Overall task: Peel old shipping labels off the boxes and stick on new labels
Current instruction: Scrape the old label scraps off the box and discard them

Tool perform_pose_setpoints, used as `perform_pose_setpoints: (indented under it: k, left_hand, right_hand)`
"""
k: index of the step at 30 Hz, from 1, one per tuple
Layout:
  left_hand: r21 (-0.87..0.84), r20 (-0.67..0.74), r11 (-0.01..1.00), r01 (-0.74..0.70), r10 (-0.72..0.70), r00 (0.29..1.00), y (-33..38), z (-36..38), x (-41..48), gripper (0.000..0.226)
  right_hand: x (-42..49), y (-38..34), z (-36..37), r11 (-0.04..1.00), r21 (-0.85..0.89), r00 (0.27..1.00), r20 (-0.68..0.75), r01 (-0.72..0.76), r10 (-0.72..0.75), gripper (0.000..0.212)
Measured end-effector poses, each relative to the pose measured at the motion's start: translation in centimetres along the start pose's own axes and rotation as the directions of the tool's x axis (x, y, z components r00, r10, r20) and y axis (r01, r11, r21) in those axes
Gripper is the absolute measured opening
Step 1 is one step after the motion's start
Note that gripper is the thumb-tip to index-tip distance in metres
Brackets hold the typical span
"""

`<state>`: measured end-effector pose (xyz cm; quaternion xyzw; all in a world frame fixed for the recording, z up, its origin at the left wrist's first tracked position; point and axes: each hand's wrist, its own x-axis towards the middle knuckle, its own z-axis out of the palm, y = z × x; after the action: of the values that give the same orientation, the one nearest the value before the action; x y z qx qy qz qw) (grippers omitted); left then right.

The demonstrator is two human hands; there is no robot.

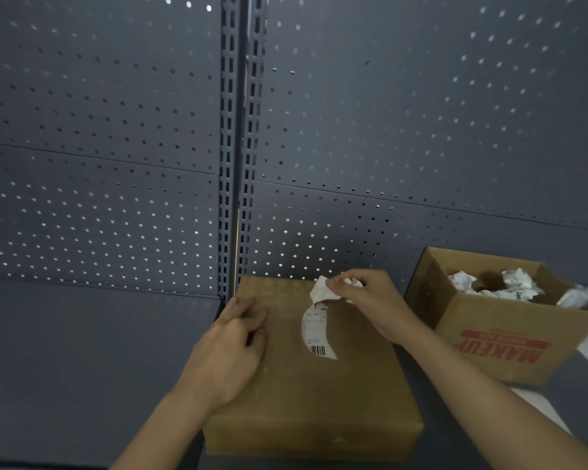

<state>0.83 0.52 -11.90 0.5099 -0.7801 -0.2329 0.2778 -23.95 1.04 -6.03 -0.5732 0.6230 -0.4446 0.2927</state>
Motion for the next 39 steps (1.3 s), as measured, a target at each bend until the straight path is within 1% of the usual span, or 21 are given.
perform_pose_setpoints:
  k: [2, 3, 6, 8, 9, 12, 13, 16, 18, 21, 22, 23, 25, 26, 27, 28, 29, 31, 34, 36, 39]
  left_hand:
    - [0.009, -0.003, 1.000, -0.001, 0.001, 1.000, 0.0, 0.0, 0.0, 0.045]
    - [0.012, -0.001, 1.000, -0.001, 0.001, 1.000, 0.1, 0.0, 0.0, 0.045]
    - [0.016, 0.006, 1.000, -0.002, 0.002, 1.000, 0.1, -0.1, 0.1, 0.045]
    - [0.024, 0.004, 1.000, -0.003, 0.003, 1.000, 0.1, -0.1, 0.1, 0.045]
    - [0.028, 0.005, 1.000, -0.004, 0.004, 1.000, 0.1, -0.1, 0.1, 0.045]
    - [0.028, 0.015, 1.000, -0.004, 0.003, 1.000, 0.1, -0.1, 0.1, 0.045]
    - [0.027, 0.019, 1.000, -0.003, 0.002, 1.000, 0.1, -0.1, 0.1, 0.046]
    - [0.038, 0.028, 0.999, -0.004, 0.003, 1.000, 0.1, -0.1, 0.2, 0.046]
    - [0.046, 0.047, 0.999, 0.001, -0.003, 0.999, 0.2, -0.2, 0.3, 0.046]
    - [0.075, 0.084, 0.997, -0.001, -0.005, 0.996, 0.5, -0.5, 0.3, 0.048]
    - [0.089, 0.100, 0.996, 0.000, -0.009, 0.995, 0.6, -0.6, 0.4, 0.048]
    - [0.106, 0.116, 0.994, 0.003, -0.015, 0.993, 0.8, -0.8, 0.5, 0.048]
    - [0.135, 0.136, 0.991, 0.011, -0.029, 0.990, 1.4, -1.2, 0.6, 0.048]
    - [0.145, 0.138, 0.989, 0.019, -0.039, 0.990, 1.8, -1.4, 0.6, 0.046]
    - [0.154, 0.134, 0.988, 0.030, -0.051, 0.990, 2.2, -1.5, 0.6, 0.043]
    - [0.161, 0.122, 0.986, 0.045, -0.065, 0.990, 2.6, -1.6, 0.6, 0.041]
    - [0.166, 0.106, 0.984, 0.062, -0.080, 0.991, 3.1, -1.6, 0.7, 0.040]
    - [0.189, 0.069, 0.979, 0.076, -0.090, 0.994, 3.8, -1.4, 0.9, 0.039]
    - [0.221, 0.018, 0.973, 0.071, -0.077, 0.997, 4.4, -0.8, 1.3, 0.036]
    - [0.230, 0.009, 0.971, 0.066, -0.070, 0.998, 4.4, -0.3, 1.8, 0.035]
    - [0.231, 0.008, 0.972, 0.038, -0.041, 0.999, 4.4, 0.1, 2.5, 0.032]
  right_hand:
    - [-0.2, -0.3, -0.2, 1.000, 0.021, 1.000, 0.008, -0.008, 0.007, 0.036]
    - [-0.2, -0.4, -0.3, 1.000, 0.008, 1.000, 0.009, -0.014, 0.014, 0.041]
    - [-0.2, -0.4, -0.7, 0.998, -0.061, 1.000, 0.028, 0.001, 0.001, 0.034]
    - [-0.2, -0.1, -0.9, 0.994, -0.106, 1.000, -0.002, 0.000, -0.001, 0.032]
    - [-0.2, 0.0, -1.0, 0.996, -0.093, 1.000, -0.015, 0.000, -0.001, 0.032]
    - [-0.6, 0.3, -1.6, 0.999, 0.039, 0.999, -0.035, -0.038, 0.039, 0.028]
    - [-0.7, 0.5, -1.9, 0.999, 0.022, 0.998, -0.049, -0.039, 0.040, 0.028]
    - [-1.0, 0.9, -2.5, 0.990, -0.132, 0.996, -0.088, -0.038, 0.027, 0.034]
    - [-1.2, 1.0, -2.8, 0.984, -0.171, 0.994, -0.100, -0.054, 0.037, 0.042]
    - [-1.6, 1.1, -3.2, 0.982, -0.173, 0.996, -0.060, -0.075, 0.066, 0.053]
    - [-1.8, 1.1, -3.4, 0.981, -0.172, 0.996, -0.032, -0.084, 0.079, 0.060]
    - [-1.9, 1.1, -3.6, 0.977, -0.194, 0.996, -0.001, -0.090, 0.091, 0.068]
    - [-2.0, 1.0, -3.9, 0.957, -0.275, 0.990, 0.074, -0.092, 0.117, 0.072]
    - [-2.1, 0.9, -3.9, 0.951, -0.297, 0.986, 0.108, -0.089, 0.126, 0.068]
    - [-2.1, 0.9, -3.9, 0.951, -0.299, 0.985, 0.118, -0.085, 0.125, 0.060]
    - [-2.2, 0.7, -3.9, 0.956, -0.283, 0.989, 0.097, -0.075, 0.107, 0.049]
    - [-2.3, 0.7, -3.8, 0.961, -0.273, 0.996, 0.056, -0.055, 0.073, 0.043]
    - [-2.1, 0.9, -3.7, 0.953, -0.302, 1.000, -0.030, -0.002, -0.007, 0.041]
    - [-1.9, 1.3, -3.3, 0.908, -0.413, 0.997, -0.004, 0.070, -0.078, 0.028]
    - [-1.6, 1.7, -3.1, 0.901, -0.426, 0.995, 0.001, 0.087, -0.096, 0.016]
    - [-1.3, 2.0, -2.8, 0.881, -0.455, 0.990, 0.007, 0.131, -0.144, 0.020]
